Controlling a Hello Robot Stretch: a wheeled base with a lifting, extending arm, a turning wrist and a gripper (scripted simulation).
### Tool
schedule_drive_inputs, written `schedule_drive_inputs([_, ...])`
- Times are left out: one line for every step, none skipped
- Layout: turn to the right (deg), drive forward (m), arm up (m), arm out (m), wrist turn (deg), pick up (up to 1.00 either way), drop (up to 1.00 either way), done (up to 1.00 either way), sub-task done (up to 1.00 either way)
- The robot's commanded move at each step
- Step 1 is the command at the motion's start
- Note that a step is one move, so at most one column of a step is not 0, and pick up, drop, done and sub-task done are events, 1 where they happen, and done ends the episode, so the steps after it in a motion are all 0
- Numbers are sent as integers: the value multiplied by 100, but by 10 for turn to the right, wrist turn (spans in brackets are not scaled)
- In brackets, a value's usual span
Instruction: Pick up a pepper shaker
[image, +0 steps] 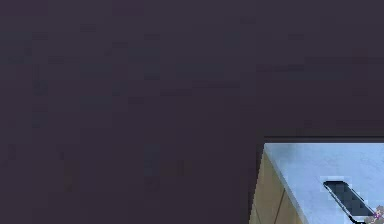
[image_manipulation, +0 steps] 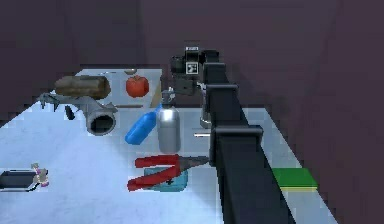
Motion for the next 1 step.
schedule_drive_inputs([0,0,0,0,0,0,0,100,0])
